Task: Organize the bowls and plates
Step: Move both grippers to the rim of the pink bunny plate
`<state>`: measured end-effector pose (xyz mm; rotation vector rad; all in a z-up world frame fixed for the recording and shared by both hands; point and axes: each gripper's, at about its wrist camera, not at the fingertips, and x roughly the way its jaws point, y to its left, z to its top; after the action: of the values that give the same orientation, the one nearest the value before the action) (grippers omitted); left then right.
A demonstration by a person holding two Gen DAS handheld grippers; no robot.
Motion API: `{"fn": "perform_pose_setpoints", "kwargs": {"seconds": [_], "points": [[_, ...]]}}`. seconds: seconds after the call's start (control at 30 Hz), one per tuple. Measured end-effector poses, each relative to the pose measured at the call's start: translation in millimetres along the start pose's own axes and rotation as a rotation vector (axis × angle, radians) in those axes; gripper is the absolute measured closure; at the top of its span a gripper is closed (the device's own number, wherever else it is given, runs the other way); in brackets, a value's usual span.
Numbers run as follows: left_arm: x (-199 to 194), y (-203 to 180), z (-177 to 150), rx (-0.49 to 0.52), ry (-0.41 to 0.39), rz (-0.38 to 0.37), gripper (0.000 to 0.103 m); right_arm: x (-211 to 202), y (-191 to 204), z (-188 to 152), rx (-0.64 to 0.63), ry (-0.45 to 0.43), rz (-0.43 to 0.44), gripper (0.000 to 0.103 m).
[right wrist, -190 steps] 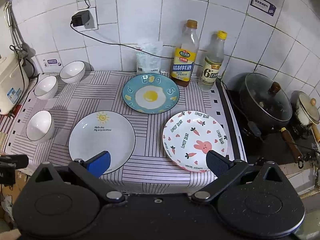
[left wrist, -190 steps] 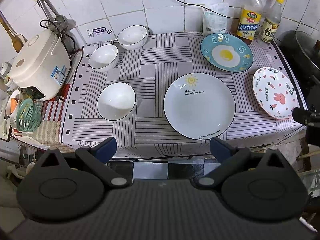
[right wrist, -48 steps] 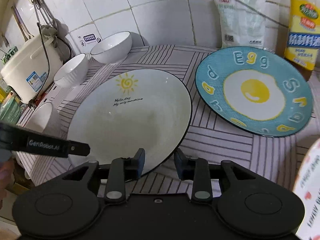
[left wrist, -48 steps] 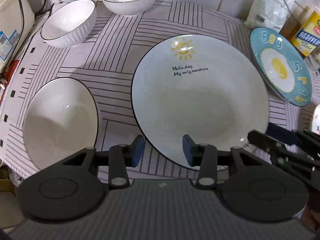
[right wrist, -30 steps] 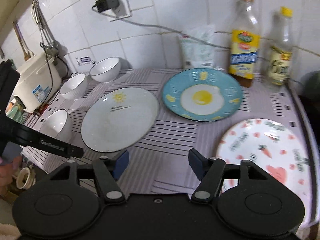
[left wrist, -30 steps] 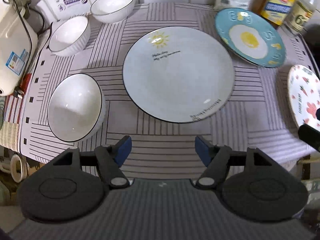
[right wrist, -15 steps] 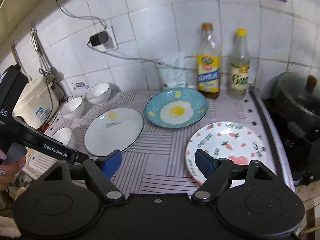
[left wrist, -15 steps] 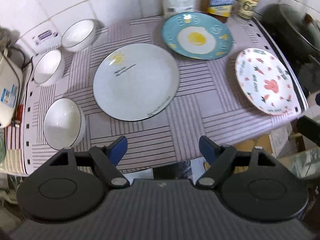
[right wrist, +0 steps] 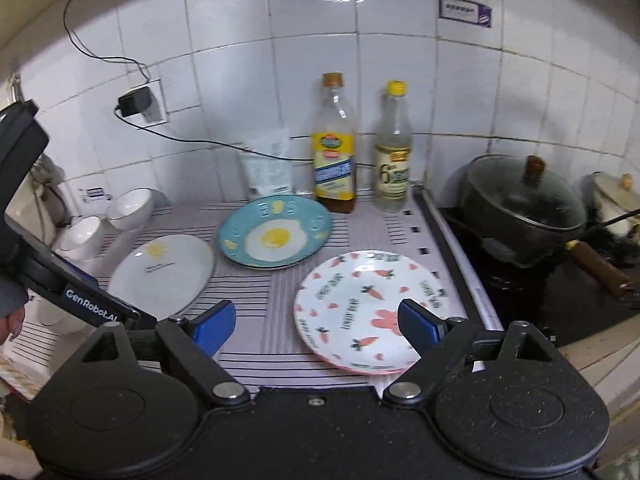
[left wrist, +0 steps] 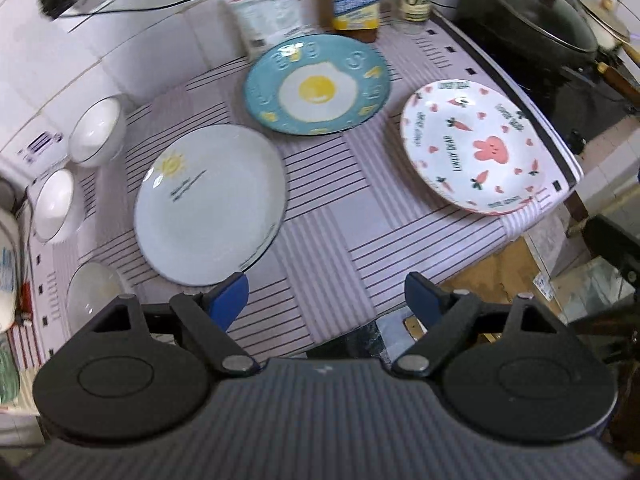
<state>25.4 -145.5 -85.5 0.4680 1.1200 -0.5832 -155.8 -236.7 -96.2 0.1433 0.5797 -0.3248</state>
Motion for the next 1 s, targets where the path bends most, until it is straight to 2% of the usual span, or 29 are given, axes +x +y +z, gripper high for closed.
{"fn": "perform_pose_setpoints", "kwargs": {"seconds": [0.17, 0.3, 0.37, 0.43, 0.53, 0.6, 0.7, 0.77, 0.87, 1.0], "points": [[8.8, -14.8, 11.4, 0.024, -0.006, -0.058, 0.018, -7.9, -7.1, -4.1, 0.042, -0.035, -0.097, 0.012], [21.2, -29.6, 19.1, 0.063, -0.02, -0.084, 0.018, -6.9, -12.9, -13.4, 0.046, -0.104, -0.164, 0.012], [28.5, -33.9, 23.3, 0.061, -0.025, -0.094, 0.018, -2.4, -16.1, -18.8, 0.055, -0.124, -0.2, 0.012], [35.3, -35.7, 27.6, 0.039, -0.051, -0.135, 0.018, 6.5, -20.8, -24.2, 0.073, -0.126, -0.223, 0.012], [47.9, -37.8, 33.2, -0.018, -0.122, -0.136, 0.017, 25.5, -31.2, -33.1, 0.103, -0.11, -0.218, 0.012], [59.5, -40.5, 38.5, -0.033, -0.13, -0.123, 0.017, 41.2, -39.7, -38.0, 0.142, -0.076, -0.205, 0.012], [76.5, -43.5, 45.1, -0.044, -0.132, -0.094, 0.017, 61.2, -65.5, -43.4, 0.285, -0.039, -0.131, 0.016], [88.5, -44.7, 49.5, -0.04, -0.123, -0.089, 0.017, 72.2, -77.4, -46.0, 0.335, -0.024, -0.101, 0.016], [104.2, -48.9, 55.5, -0.028, -0.127, -0.07, 0.017, 86.3, -85.4, -47.2, 0.32, -0.017, -0.122, 0.016], [122.9, -55.9, 64.5, -0.02, -0.124, -0.067, 0.017, 113.4, -103.0, -55.2, 0.333, -0.004, -0.096, 0.016]]}}
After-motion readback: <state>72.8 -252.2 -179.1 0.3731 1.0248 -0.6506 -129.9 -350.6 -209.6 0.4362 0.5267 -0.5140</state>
